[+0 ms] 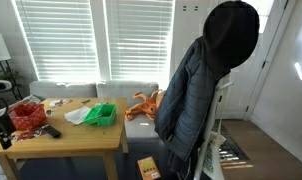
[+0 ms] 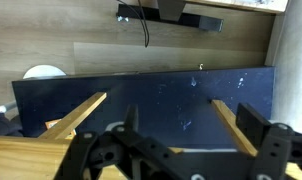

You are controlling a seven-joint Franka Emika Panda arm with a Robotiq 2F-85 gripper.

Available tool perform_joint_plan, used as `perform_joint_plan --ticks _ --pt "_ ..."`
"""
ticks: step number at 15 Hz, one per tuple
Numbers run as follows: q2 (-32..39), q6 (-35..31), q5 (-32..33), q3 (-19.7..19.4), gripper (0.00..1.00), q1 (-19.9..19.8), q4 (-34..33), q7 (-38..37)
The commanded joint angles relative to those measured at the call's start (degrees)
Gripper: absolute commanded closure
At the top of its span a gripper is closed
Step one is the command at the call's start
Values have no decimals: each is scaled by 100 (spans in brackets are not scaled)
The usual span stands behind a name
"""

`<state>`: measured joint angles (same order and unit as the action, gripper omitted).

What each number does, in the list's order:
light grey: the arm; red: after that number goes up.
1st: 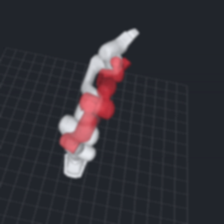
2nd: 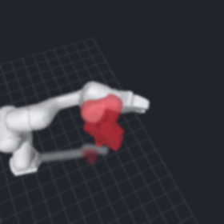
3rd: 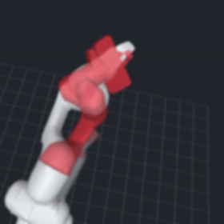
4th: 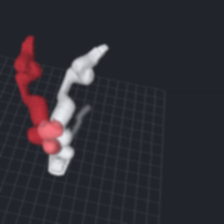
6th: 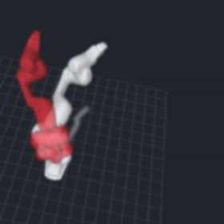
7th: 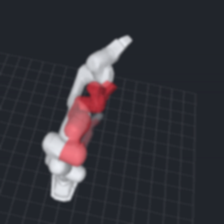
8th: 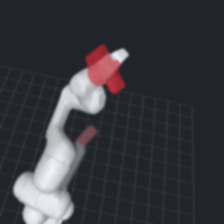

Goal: Put the green container on the white napkin

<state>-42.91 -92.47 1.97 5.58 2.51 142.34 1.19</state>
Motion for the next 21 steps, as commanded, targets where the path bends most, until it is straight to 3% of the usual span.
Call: perform_joint_plan --ticks 1,7,12,21 --pt "10 13 35 -57 0 78 -12 -43" --pt "780 -522 215 -297 0 -29 -671 221" --pt "1821 -1050 367 -554 0 -151 -1565 336" --pt "3681 -2650 454 -869 0 -467 -2936 369"
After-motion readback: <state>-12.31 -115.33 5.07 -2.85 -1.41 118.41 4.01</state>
